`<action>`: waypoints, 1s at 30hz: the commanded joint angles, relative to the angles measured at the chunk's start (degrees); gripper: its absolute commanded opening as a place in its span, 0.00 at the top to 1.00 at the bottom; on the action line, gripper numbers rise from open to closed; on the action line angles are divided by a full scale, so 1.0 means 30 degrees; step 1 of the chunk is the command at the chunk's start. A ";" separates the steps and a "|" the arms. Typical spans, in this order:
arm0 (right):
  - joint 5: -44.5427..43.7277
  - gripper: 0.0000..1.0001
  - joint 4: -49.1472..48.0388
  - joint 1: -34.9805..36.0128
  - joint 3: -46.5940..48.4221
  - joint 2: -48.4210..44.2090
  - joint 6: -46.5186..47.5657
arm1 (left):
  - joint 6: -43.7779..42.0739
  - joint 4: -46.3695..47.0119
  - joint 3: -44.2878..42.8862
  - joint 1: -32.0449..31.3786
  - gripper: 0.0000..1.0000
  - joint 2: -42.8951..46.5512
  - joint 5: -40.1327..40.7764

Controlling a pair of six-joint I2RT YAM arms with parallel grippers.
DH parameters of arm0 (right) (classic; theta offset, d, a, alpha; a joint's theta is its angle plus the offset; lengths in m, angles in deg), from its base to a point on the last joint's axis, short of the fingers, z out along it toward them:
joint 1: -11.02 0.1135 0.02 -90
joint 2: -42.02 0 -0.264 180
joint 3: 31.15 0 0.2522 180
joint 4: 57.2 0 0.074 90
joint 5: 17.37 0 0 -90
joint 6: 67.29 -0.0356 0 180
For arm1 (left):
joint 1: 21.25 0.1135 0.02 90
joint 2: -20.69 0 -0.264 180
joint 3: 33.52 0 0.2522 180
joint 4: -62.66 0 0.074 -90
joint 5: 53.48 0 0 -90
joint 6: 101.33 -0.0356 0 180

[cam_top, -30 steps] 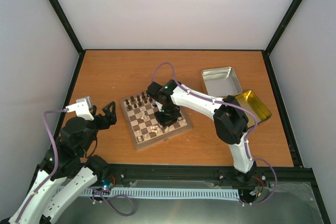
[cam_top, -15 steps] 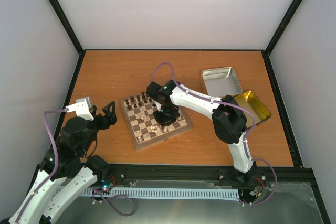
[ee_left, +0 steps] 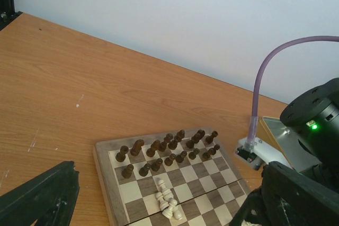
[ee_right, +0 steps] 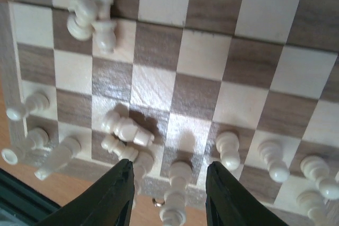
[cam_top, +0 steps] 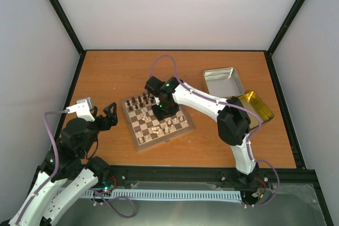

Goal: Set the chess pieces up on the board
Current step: Pick up the chess piece from the chessboard.

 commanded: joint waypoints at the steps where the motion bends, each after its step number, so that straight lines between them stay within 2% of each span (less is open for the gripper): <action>1: -0.0959 0.61 -0.2546 0.0252 -0.0061 -0.0625 -0.0125 | 0.0140 -0.0030 -0.0159 0.0071 0.05 -0.0109 0.0260; 7: -0.1733 0.55 -0.5186 0.0819 0.0371 0.0917 -0.0178 | 0.0463 -0.0264 -0.0220 0.0056 0.05 -0.0106 0.0639; 17: -0.1016 0.56 -0.5998 0.0895 0.3208 0.3802 -0.0592 | 0.0546 -0.0382 -0.0231 0.0071 0.05 -0.0220 0.0954; 21: -0.1045 0.59 -0.5725 0.0910 0.3706 0.4414 -0.0851 | 0.0554 -0.0399 -0.0223 0.0071 0.05 -0.0286 0.0968; 27: -0.0559 0.70 -0.5677 0.0903 0.3673 0.4543 -0.0972 | 0.0525 -0.0384 -0.0225 0.0071 0.05 -0.0260 0.0983; 30: -0.0084 0.71 -0.5723 0.0910 0.3651 0.4464 -0.0930 | 0.0525 -0.0383 -0.0221 0.0070 0.05 -0.0277 0.0998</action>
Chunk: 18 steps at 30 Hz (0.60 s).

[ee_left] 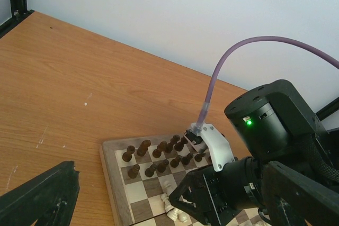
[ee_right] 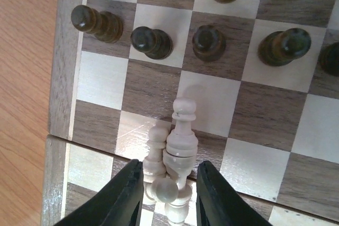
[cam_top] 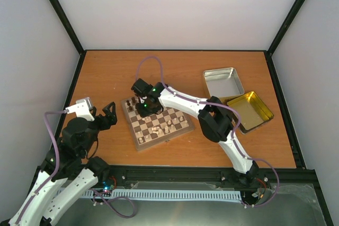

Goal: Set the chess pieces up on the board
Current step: Pick up the chess piece from the chessboard.

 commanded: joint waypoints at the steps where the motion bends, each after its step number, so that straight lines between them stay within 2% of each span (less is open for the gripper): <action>1: 0.0806 0.70 -0.0209 0.0072 0.0551 0.0197 -0.0094 | 0.0084 -0.0211 -0.0216 0.0071 0.05 -0.0121 0.0328; 13: 0.1275 0.71 0.0030 0.0101 0.0546 0.0561 -0.0122 | 0.0102 -0.0226 -0.0218 0.0071 0.05 -0.0092 0.0364; 18: 0.1151 0.78 -0.0032 0.0101 0.0495 0.0477 -0.0160 | 0.0109 -0.0254 -0.0247 0.0071 0.05 -0.0067 0.0392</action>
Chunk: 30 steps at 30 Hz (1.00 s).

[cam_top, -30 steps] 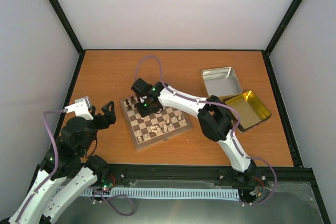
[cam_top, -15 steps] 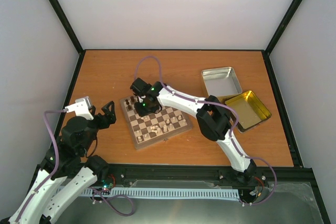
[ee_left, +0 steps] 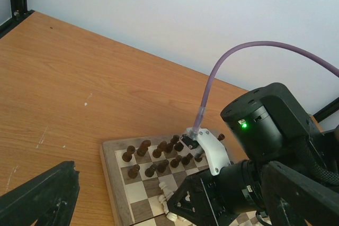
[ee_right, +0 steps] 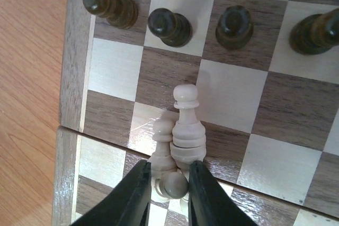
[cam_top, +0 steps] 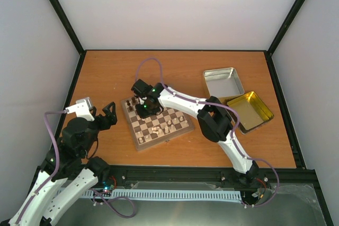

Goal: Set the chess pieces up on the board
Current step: Pick up the chess piece from the chessboard.

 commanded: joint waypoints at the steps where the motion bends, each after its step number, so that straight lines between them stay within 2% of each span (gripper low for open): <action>1: -0.0181 0.80 -0.0055 0.0109 0.0491 0.0237 -0.0058 | 0.0129 -0.0277 -0.0256 0.0078 0.05 -0.0067 0.0392; 5: -0.0773 0.87 -0.0179 0.0101 0.0327 -0.0085 -0.0157 | 0.0161 -0.0275 -0.0223 0.0071 0.05 -0.0003 0.0429; 13: -0.1763 0.93 -0.1461 0.0101 -0.1249 -0.1449 -0.0036 | 0.0128 -0.0266 -0.0217 0.0071 0.05 -0.0081 0.0390; 23: -0.1372 0.95 -0.5991 0.0101 -0.6186 -0.4862 0.1211 | 0.0018 -0.0151 -0.0216 0.0071 0.05 -0.0634 0.0080; 30: -0.1135 0.95 -0.8328 0.0101 -0.8448 -0.6715 0.1735 | 0.0127 0.0414 -0.0074 0.0071 0.05 -0.1327 -0.0891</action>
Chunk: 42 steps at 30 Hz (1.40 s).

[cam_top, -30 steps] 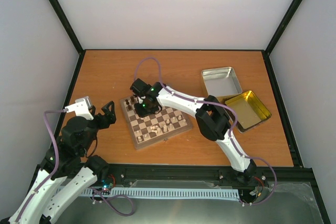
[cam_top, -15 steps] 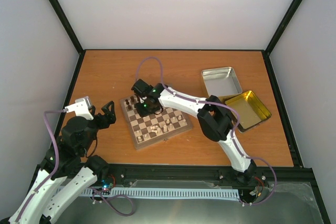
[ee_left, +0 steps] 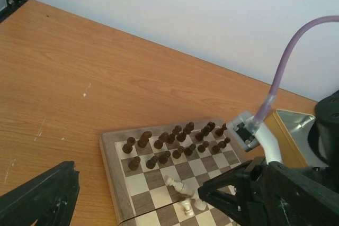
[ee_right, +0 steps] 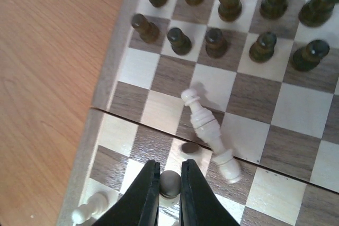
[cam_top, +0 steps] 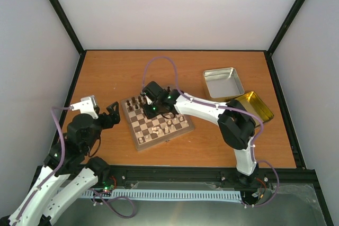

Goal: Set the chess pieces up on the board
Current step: Pick up the chess piece from the chessboard, then place the chess piece on the chessboard.

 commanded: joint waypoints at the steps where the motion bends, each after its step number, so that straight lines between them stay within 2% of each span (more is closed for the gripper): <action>1: -0.0027 0.95 -0.2378 0.0101 -0.1033 -0.1362 0.0662 | 0.0138 0.0469 -0.0029 0.0071 0.05 -0.0479 -0.0838; 9: 0.0604 0.95 -0.4830 0.0142 -0.3348 -0.2954 0.1276 | 0.0921 0.1191 0.0791 0.0071 0.05 -0.1289 -0.1978; 12: -0.0082 0.94 -0.5722 0.0665 -0.4322 -0.3284 0.1784 | 0.0751 0.0853 0.0275 0.0071 0.05 -0.1419 -0.1524; 16: -0.1762 0.94 -0.5176 0.1650 -0.4365 -0.2669 0.2423 | 0.0473 0.0410 -0.0257 0.0067 0.05 -0.1114 -0.0758; 29: -0.3680 0.92 -0.4265 0.3125 -0.4233 -0.1209 0.2672 | 0.0121 0.0515 0.0019 0.0075 0.05 -0.0713 -0.0201; 42: -0.3098 0.90 -0.4148 0.3381 -0.4406 -0.0655 0.2964 | 0.0049 0.0616 0.0076 0.0071 0.05 -0.0963 -0.0193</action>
